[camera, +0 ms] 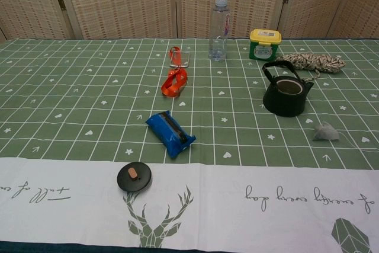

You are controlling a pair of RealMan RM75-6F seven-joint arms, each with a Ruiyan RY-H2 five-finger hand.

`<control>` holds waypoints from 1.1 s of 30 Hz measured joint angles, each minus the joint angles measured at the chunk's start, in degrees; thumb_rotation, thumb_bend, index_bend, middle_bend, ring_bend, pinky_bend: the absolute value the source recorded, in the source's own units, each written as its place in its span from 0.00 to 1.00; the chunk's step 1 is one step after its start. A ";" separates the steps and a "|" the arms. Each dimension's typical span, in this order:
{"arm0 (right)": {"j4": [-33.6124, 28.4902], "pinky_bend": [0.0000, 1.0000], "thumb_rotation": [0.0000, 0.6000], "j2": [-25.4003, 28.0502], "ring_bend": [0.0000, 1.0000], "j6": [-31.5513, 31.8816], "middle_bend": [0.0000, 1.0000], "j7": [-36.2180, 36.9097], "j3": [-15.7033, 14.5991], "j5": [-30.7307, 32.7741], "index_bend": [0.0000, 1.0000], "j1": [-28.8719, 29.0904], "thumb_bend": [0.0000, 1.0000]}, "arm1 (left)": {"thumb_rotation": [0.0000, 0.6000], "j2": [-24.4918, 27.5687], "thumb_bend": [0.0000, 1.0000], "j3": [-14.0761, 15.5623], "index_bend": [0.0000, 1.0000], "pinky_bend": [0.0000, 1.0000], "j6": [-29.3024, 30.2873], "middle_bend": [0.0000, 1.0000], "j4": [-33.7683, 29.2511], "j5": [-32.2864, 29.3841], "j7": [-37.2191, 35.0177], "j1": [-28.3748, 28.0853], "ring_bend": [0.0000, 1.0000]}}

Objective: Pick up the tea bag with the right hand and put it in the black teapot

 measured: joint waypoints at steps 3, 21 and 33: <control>0.29 0.00 1.00 -0.16 0.00 -0.04 0.00 -0.09 -0.08 -0.06 0.46 0.14 0.41 | 1.00 0.01 0.27 -0.01 0.01 0.02 -0.01 0.08 -0.01 0.02 -0.06 0.00 0.06; 1.70 0.00 1.00 -0.67 0.00 0.18 0.00 0.86 -0.64 -0.59 0.51 0.92 0.41 | 1.00 -0.27 0.27 0.66 0.00 0.04 1.73 0.12 2.24 4.13 -2.63 -0.13 0.09; 2.90 0.00 1.00 -1.26 0.00 -0.39 0.00 0.97 -0.86 -0.61 0.57 1.22 0.41 | 1.00 -0.60 0.27 0.62 0.00 0.05 2.04 0.13 2.73 4.63 -2.45 -0.08 0.09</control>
